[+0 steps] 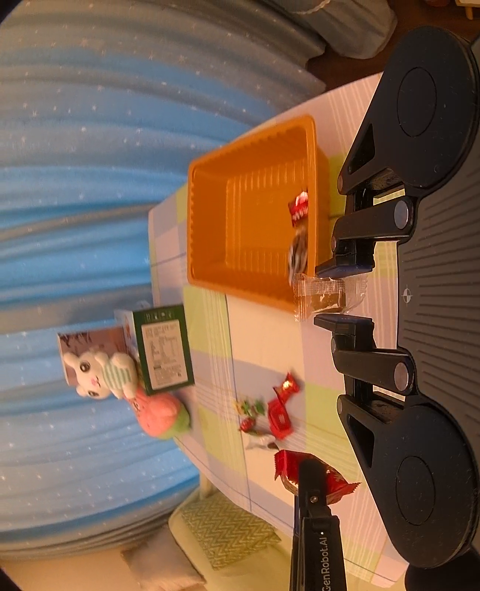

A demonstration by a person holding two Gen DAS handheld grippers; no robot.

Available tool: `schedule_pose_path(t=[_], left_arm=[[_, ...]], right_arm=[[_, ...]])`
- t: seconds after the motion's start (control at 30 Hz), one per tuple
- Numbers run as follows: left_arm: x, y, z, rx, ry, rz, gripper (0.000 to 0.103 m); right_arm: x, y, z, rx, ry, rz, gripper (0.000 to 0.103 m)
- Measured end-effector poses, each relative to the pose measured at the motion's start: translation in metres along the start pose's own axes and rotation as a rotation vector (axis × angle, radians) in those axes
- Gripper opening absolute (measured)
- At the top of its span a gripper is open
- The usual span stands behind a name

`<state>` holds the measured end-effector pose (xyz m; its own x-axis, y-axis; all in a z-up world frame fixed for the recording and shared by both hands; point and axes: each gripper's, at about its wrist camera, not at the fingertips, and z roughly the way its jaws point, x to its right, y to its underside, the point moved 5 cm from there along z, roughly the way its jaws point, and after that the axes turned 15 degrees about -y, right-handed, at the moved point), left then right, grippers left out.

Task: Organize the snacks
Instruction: 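Lower both snacks into the orange tray and open both tools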

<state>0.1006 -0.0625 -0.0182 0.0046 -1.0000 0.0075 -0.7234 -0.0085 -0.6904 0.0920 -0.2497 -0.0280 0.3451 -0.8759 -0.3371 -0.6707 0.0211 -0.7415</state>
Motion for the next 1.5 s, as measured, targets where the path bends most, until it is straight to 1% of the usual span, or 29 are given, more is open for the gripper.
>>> schedule_pose_path(t=[0.47, 0.77, 1.23, 1.5], left_arm=[[0.037, -0.007, 0.011, -0.008, 0.048, 0.034, 0.021], [0.061, -0.021, 0.029, -0.016, 0.082, 0.049, 0.021], [0.103, -0.055, 0.072, -0.018, 0.116, 0.084, 0.021], [0.12, -0.068, 0.101, -0.028, 0.112, 0.111, 0.021]], right_arm=[[0.035, -0.003, -0.018, 0.023, 0.055, 0.05, 0.021], [0.065, -0.017, -0.021, 0.045, 0.086, 0.079, 0.021], [0.104, -0.039, 0.0, 0.027, 0.1, 0.079, 0.021], [0.12, -0.053, 0.022, 0.019, 0.091, 0.081, 0.021]])
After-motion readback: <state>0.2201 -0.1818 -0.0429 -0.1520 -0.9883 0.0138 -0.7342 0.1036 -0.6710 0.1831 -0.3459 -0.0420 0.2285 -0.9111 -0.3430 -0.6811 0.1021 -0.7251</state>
